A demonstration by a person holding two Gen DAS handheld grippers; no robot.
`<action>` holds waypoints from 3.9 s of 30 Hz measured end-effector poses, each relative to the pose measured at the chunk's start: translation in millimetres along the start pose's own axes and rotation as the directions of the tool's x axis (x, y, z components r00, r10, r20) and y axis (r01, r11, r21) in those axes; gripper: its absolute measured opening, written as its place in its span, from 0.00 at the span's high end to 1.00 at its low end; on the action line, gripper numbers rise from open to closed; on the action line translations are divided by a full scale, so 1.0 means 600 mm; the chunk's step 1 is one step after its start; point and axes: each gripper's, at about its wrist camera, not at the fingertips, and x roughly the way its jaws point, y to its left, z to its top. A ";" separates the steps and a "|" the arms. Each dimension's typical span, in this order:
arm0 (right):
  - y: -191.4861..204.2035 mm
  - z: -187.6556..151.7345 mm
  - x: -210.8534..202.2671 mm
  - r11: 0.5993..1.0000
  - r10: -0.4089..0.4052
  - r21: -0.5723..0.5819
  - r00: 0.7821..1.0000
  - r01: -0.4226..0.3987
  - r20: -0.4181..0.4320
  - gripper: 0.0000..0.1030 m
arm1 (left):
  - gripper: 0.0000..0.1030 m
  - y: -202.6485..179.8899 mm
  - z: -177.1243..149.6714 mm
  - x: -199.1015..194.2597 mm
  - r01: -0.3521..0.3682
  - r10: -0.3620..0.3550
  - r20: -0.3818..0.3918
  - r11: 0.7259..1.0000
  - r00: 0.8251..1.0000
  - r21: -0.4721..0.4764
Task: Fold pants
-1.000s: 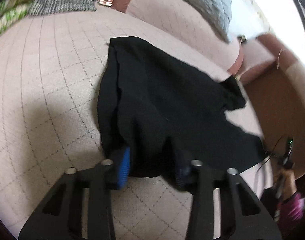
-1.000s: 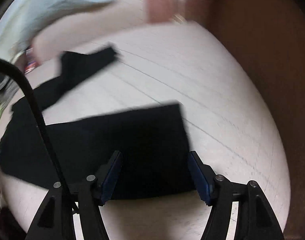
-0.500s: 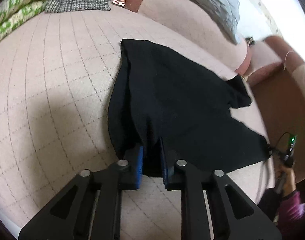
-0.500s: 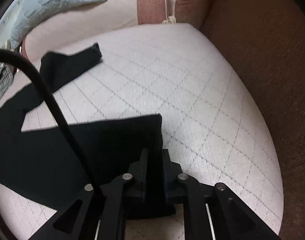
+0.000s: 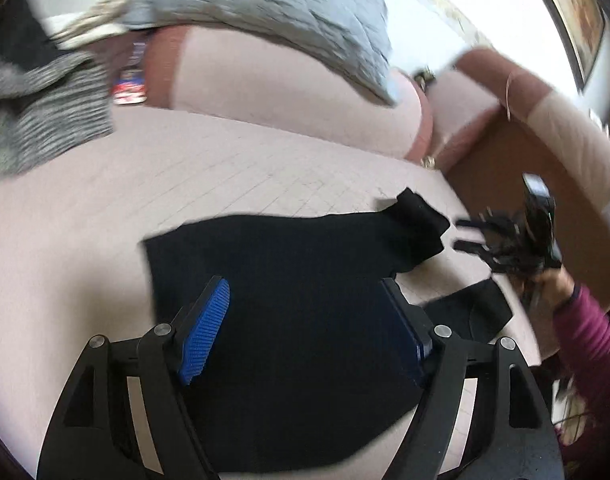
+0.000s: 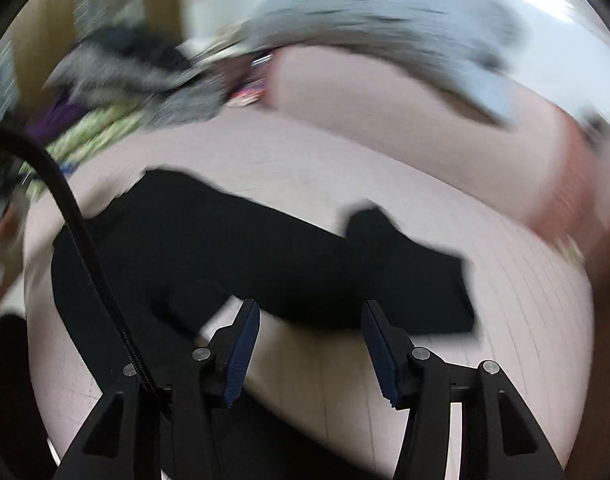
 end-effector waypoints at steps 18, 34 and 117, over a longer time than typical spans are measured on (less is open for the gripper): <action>-0.040 0.123 0.273 0.945 0.075 -0.281 0.948 -0.167 -0.311 0.35 | 0.26 0.048 0.121 0.292 -0.041 0.118 -0.262 0.959 0.958 0.280; 0.080 0.073 0.079 0.936 -0.081 -0.346 0.995 0.058 -0.052 0.97 | 0.93 -0.015 0.045 0.198 -0.150 0.211 -0.097 0.889 0.973 0.434; -0.136 -0.274 -0.067 0.842 -0.155 0.511 0.985 0.173 -0.080 0.90 | 0.52 -0.190 -0.158 0.163 -0.032 0.022 -0.121 0.996 0.992 -0.084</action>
